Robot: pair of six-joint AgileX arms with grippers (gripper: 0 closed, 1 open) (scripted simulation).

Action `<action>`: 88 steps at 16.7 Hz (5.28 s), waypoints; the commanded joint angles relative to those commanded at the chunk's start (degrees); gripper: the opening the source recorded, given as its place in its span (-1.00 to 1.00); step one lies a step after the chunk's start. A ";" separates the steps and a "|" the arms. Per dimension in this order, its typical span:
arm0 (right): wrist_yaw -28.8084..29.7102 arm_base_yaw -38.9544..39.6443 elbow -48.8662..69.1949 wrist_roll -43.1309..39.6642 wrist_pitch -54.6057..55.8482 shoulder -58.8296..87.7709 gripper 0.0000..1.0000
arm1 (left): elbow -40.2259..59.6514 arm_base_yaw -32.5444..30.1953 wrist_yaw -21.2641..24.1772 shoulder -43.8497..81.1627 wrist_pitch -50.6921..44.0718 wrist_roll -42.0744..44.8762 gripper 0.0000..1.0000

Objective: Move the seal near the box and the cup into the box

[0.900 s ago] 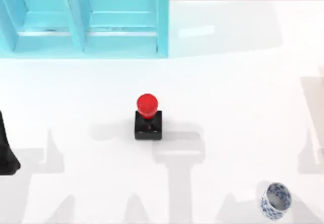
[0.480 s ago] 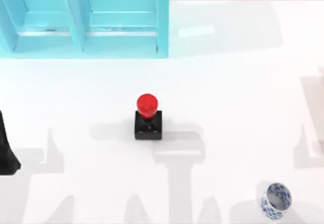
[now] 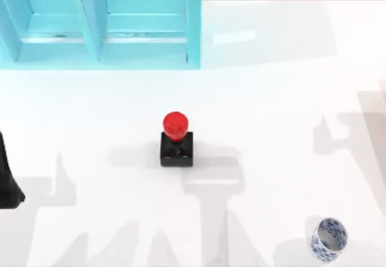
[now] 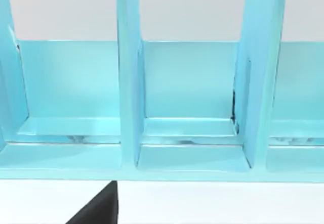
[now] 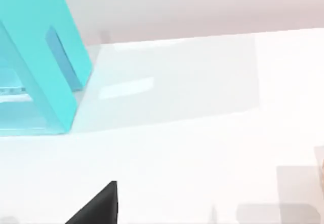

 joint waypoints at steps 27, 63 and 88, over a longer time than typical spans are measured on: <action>2.88 32.92 120.97 34.67 -71.72 112.29 1.00 | 0.00 0.00 0.00 0.00 0.00 0.00 1.00; 2.73 32.36 87.17 34.04 -45.89 104.35 -1.00 | 0.00 0.00 0.00 0.00 0.00 0.00 1.00; 1.88 22.81 73.25 24.10 -51.77 83.04 -1.00 | 0.00 0.00 0.00 0.00 0.00 0.00 1.00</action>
